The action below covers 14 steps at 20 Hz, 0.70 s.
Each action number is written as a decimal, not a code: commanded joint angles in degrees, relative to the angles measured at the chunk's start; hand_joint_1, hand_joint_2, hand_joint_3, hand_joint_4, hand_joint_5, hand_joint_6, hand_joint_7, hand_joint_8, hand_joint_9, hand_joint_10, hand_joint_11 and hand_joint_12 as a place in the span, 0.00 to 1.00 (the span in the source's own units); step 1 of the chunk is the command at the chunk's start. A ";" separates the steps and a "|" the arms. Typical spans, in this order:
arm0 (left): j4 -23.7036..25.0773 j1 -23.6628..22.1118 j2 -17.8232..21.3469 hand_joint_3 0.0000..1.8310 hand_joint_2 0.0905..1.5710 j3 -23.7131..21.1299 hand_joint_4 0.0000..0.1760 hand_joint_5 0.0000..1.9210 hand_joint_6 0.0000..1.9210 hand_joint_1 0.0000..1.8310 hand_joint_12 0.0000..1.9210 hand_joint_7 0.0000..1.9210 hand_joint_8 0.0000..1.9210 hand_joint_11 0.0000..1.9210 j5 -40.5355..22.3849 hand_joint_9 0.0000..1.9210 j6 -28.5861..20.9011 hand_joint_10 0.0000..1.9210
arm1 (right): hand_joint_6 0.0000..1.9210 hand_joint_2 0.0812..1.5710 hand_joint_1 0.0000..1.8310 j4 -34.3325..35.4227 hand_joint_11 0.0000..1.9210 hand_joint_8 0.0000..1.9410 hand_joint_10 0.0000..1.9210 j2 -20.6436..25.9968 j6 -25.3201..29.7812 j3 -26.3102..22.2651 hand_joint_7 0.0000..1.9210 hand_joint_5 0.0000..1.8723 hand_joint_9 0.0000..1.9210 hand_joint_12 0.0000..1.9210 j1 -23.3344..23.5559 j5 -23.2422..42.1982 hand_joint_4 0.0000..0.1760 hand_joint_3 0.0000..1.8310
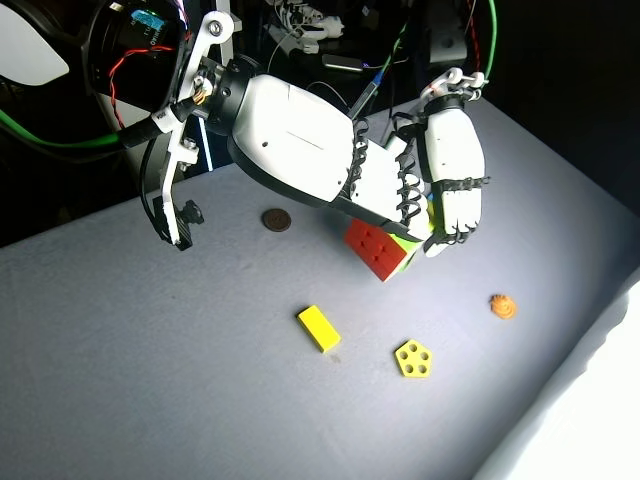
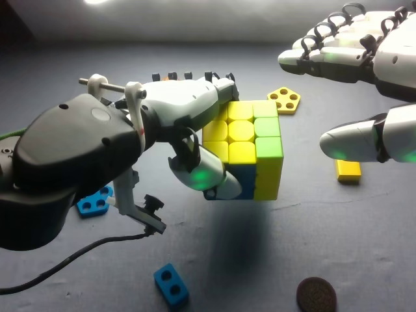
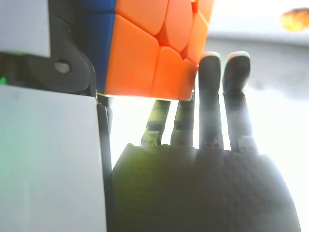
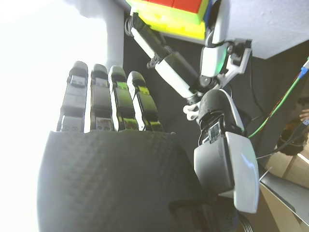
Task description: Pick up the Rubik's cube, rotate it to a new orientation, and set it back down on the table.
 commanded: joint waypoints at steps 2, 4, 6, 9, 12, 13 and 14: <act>4.65 0.40 0.57 0.00 0.93 0.39 0.13 0.23 0.95 0.52 1.00 0.20 1.00 0.12 -2.01 0.10 -2.17 1.00 | 0.00 0.80 0.01 0.26 0.00 0.00 0.00 0.29 0.41 -0.24 0.00 0.00 0.00 0.00 0.33 6.97 0.00 0.00; 5.32 1.33 0.55 0.00 0.92 0.68 0.09 0.24 0.93 0.53 1.00 0.20 1.00 0.12 -2.01 0.10 -2.80 1.00 | 0.00 0.80 0.00 0.26 0.00 0.00 0.00 0.29 0.41 -0.31 0.00 0.00 0.01 0.00 0.23 6.99 0.00 0.00; 7.21 2.51 0.51 0.00 0.93 1.13 0.11 0.24 0.94 0.52 1.00 0.19 1.00 0.11 -2.01 0.10 -4.50 1.00 | 0.00 0.80 0.00 0.26 0.00 0.00 0.00 0.29 0.41 -0.38 0.00 0.00 0.00 0.00 0.06 6.99 0.00 0.00; 9.43 4.03 0.50 0.00 0.93 1.55 0.10 0.24 0.95 0.52 1.00 0.19 1.00 0.12 -2.01 0.10 -6.58 1.00 | 0.00 0.80 0.00 0.26 0.00 0.00 0.00 0.29 0.44 -0.42 0.00 0.00 0.01 0.00 0.03 7.00 0.00 0.00; 12.31 5.33 0.22 0.00 0.93 2.00 0.09 0.24 0.94 0.53 1.00 0.19 1.00 0.12 -2.02 0.10 -9.26 1.00 | 0.00 0.80 0.00 0.27 0.00 0.00 0.00 0.29 0.47 -0.42 0.00 0.00 0.00 0.00 0.02 7.00 0.00 0.00; 13.39 5.89 -0.01 0.00 0.92 2.20 0.09 0.24 0.93 0.53 1.00 0.20 1.00 0.12 -2.02 0.10 -10.36 1.00 | 0.00 0.80 0.00 0.27 0.00 0.00 0.00 0.30 0.47 -0.42 0.00 0.00 0.01 0.00 0.02 7.00 0.00 0.00; 13.76 6.15 -0.11 0.00 0.93 2.28 0.13 0.23 0.95 0.52 1.00 0.20 1.00 0.13 -2.04 0.11 -10.77 1.00 | 0.00 0.80 0.00 0.27 0.00 0.00 0.00 0.30 0.47 -0.42 0.00 0.00 0.01 0.00 0.02 7.00 0.00 0.00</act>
